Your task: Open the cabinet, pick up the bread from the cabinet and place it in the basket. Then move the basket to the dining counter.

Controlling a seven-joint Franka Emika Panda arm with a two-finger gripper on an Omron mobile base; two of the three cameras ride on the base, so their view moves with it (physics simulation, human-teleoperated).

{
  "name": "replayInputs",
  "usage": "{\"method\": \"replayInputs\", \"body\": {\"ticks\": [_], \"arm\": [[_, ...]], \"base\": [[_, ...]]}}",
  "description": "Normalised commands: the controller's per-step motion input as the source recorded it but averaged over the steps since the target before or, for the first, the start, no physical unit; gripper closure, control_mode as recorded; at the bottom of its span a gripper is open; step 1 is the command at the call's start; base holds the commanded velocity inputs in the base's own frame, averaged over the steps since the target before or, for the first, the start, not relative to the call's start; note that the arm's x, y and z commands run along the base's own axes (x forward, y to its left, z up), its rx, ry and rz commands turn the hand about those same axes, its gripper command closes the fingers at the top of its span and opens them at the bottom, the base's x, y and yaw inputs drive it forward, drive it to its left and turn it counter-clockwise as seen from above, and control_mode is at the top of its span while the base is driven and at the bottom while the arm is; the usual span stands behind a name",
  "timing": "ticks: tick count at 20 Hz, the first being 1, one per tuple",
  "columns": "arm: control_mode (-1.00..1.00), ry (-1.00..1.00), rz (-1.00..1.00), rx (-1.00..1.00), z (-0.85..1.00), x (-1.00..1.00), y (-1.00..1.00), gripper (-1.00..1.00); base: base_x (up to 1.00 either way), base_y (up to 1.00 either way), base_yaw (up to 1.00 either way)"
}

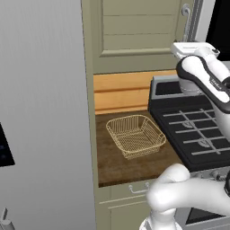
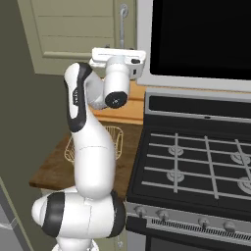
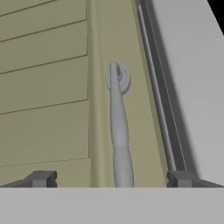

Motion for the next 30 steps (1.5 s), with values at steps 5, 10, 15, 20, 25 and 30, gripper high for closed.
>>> {"method": "replayInputs", "body": {"ticks": [5,10,15,20,25,30], "arm": [[-1.0,0.0,0.0,0.0,0.15,0.26,-0.03,-1.0],[-1.0,0.0,0.0,0.0,0.22,0.27,-0.08,-1.0],[-1.0,0.01,0.0,0.0,0.12,0.21,-0.07,-1.0],[-1.0,0.0,0.0,0.0,0.0,0.0,0.0,1.0],[-1.0,0.0,0.0,0.0,0.0,0.0,0.0,1.0],[-1.0,0.0,0.0,0.0,0.0,0.0,0.0,1.0]], "base": [[0.0,0.0,0.0],[0.0,0.0,0.0],[0.0,0.0,0.0],[0.0,0.0,0.0],[0.0,0.0,0.0],[0.0,0.0,0.0]]}}
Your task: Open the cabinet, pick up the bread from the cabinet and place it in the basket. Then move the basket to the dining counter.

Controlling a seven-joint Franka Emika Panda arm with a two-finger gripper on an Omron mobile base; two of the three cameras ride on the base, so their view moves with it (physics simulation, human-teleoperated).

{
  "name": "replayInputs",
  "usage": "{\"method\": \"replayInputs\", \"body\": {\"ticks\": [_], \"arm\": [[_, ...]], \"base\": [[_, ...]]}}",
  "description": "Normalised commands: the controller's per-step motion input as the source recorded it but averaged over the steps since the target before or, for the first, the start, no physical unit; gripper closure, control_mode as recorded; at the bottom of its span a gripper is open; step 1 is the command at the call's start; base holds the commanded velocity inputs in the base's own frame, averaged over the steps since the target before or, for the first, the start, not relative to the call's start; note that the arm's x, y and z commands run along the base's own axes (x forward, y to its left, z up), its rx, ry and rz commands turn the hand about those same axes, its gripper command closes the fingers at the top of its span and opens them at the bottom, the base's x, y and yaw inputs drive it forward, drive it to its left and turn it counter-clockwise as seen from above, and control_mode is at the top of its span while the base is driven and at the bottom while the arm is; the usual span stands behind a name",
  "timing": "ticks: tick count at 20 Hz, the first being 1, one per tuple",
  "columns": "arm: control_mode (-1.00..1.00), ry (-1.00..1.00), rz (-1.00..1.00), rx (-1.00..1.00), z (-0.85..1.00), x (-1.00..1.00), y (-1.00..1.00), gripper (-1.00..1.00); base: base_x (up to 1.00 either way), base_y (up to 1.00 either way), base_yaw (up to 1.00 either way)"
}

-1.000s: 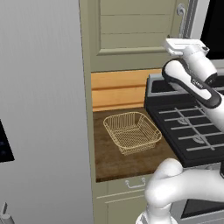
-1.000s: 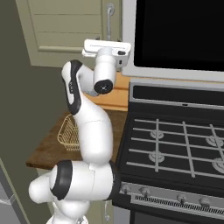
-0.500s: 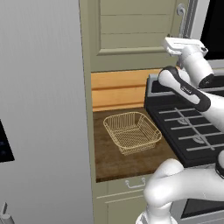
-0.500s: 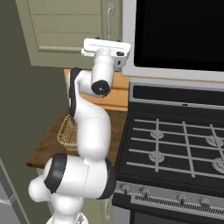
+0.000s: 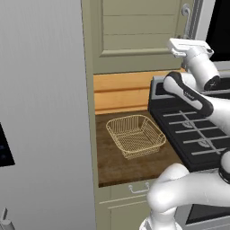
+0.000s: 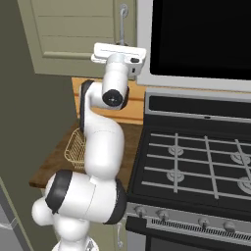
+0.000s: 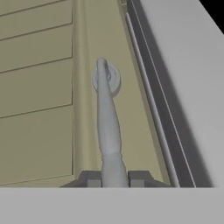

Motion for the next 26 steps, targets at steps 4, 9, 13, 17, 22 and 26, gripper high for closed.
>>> {"method": "replayInputs", "body": {"ticks": [4,9,13,17,22,26], "arm": [[-1.0,0.0,0.0,0.0,0.0,-0.09,0.0,1.0],[-1.0,0.0,0.0,0.0,0.01,-0.65,0.02,1.0],[-1.0,0.0,0.0,-0.02,0.02,-1.0,0.14,1.0],[-1.0,0.0,0.0,-0.03,0.0,-1.0,0.28,1.0],[-1.0,0.05,0.0,-0.04,0.0,-1.0,0.39,1.0],[-1.0,0.08,0.0,-0.04,0.0,-0.92,0.46,1.0]], "base": [[0.0,0.0,0.0],[0.0,0.0,0.0],[0.0,0.0,0.0],[0.0,0.0,0.0],[0.0,0.0,0.0],[0.0,0.0,0.0]]}}
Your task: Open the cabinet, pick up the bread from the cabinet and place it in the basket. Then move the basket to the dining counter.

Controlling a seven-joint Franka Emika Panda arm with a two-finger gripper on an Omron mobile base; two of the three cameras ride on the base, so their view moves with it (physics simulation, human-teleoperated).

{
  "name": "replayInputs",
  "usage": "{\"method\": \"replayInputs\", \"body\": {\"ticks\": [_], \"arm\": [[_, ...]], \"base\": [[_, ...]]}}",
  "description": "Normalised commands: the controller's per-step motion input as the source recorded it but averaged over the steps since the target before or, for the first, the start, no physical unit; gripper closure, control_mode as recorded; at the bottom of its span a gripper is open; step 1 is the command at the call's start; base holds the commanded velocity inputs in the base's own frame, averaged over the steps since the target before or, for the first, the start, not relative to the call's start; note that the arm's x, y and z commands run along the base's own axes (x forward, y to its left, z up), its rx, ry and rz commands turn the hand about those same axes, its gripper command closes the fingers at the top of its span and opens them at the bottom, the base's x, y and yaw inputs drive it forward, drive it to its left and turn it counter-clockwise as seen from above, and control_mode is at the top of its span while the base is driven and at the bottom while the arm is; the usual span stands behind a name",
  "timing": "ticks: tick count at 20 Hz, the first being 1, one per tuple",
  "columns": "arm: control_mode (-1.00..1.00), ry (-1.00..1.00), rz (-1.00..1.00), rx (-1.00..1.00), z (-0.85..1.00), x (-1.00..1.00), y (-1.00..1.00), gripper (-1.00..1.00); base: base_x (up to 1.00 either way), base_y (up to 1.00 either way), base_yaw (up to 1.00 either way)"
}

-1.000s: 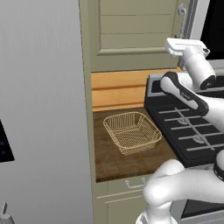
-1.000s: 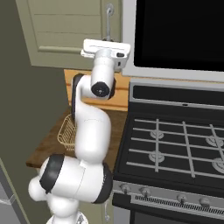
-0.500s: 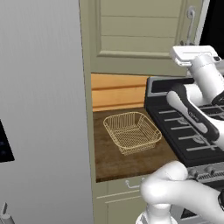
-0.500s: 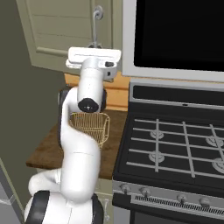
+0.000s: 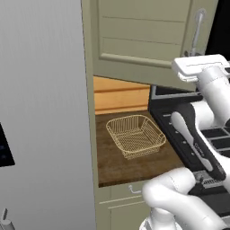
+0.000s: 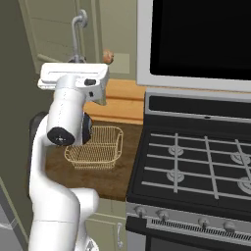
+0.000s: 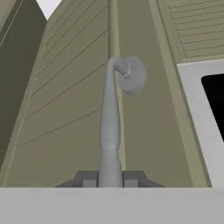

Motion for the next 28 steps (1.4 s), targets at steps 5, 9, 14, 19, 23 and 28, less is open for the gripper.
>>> {"method": "replayInputs", "body": {"ticks": [5,9,14,19,23,28], "arm": [[-1.0,0.09,0.0,-0.08,0.0,-0.67,0.63,1.0],[-1.0,0.1,0.0,-0.08,0.0,-0.56,0.62,1.0],[-1.0,0.08,0.0,-0.07,0.0,-0.26,0.47,-1.0],[-1.0,0.0,0.0,0.0,0.0,0.0,0.04,-1.0],[-1.0,0.0,0.0,0.0,0.0,-0.21,-0.03,-1.0],[-1.0,0.0,0.0,0.0,0.0,-0.94,-0.4,-1.0]], "base": [[0.0,0.0,0.0],[0.0,0.0,0.0],[0.0,0.0,0.0],[0.0,0.0,0.0],[0.0,0.0,0.0],[0.0,0.0,0.0]]}}
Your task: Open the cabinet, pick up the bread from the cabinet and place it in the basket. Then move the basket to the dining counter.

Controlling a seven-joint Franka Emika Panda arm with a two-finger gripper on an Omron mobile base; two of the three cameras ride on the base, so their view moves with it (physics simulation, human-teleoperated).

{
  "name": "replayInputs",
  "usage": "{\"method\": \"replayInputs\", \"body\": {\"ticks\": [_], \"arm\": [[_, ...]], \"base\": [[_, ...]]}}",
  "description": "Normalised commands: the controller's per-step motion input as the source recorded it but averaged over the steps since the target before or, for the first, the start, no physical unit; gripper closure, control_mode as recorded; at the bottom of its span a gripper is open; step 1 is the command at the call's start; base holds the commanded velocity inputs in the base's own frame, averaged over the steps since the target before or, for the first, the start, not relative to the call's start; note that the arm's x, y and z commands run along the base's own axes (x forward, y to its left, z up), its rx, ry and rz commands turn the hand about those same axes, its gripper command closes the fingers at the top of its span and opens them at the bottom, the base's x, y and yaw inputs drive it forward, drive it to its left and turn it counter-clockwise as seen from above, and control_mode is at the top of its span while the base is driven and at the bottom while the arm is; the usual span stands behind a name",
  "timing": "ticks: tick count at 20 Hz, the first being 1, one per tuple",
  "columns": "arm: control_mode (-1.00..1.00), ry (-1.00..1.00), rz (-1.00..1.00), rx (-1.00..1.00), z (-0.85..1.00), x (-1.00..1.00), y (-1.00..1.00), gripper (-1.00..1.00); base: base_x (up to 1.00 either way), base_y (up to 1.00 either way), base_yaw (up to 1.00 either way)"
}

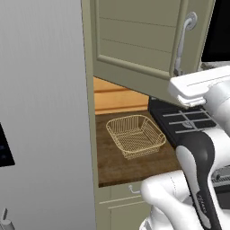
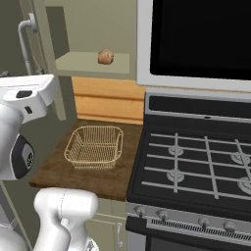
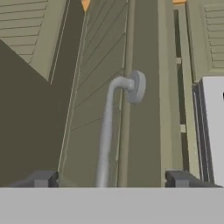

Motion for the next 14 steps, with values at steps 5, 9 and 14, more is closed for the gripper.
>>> {"method": "replayInputs", "body": {"ticks": [5,9,14], "arm": [[-1.0,0.01,0.01,0.0,0.01,-0.85,-0.87,-1.0],[-1.0,0.11,0.06,0.0,0.01,-0.66,-0.93,-1.0],[-1.0,0.21,0.2,0.0,0.04,-0.03,-0.43,-1.0]], "base": [[0.0,0.0,0.0],[0.0,0.0,0.0],[0.0,0.0,0.0]]}}
